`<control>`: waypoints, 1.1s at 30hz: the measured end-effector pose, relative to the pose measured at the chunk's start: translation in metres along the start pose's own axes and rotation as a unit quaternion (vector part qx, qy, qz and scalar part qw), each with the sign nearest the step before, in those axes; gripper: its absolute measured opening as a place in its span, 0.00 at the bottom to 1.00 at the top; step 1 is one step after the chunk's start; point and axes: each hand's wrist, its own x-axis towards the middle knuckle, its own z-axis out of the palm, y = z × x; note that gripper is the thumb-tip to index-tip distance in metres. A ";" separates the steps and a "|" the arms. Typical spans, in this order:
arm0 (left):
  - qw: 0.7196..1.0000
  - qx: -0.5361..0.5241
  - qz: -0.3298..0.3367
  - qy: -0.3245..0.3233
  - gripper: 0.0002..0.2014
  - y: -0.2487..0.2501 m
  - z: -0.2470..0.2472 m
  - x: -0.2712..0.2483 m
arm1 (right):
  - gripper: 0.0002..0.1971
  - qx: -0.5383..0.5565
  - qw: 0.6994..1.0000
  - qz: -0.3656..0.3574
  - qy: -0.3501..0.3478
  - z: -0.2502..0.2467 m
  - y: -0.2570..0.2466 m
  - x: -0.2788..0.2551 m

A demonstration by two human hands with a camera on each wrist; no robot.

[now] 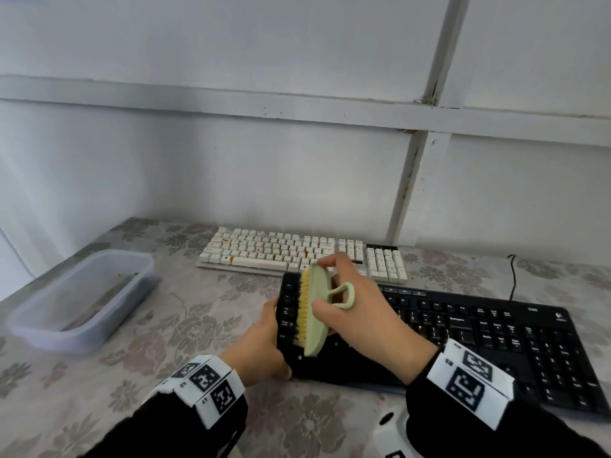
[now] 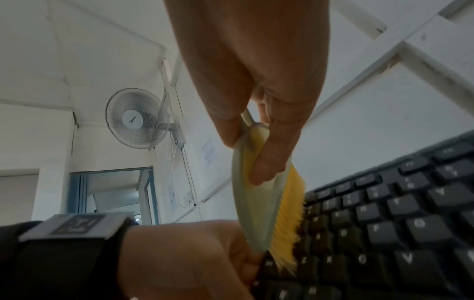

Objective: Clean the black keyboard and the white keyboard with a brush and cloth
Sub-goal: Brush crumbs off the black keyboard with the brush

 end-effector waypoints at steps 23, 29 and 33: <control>1.000 -0.002 -0.011 -0.007 0.51 0.001 -0.001 -0.002 | 0.07 0.128 0.989 0.060 0.052 -0.079 -0.015 0.012; 1.000 -0.004 -0.010 -0.011 0.51 0.000 -0.001 -0.003 | 0.02 0.140 0.982 0.012 0.125 -0.060 -0.013 0.017; 1.000 -0.011 -0.011 -0.016 0.52 0.000 -0.002 -0.003 | 0.07 0.043 0.988 0.023 0.145 -0.040 -0.005 0.021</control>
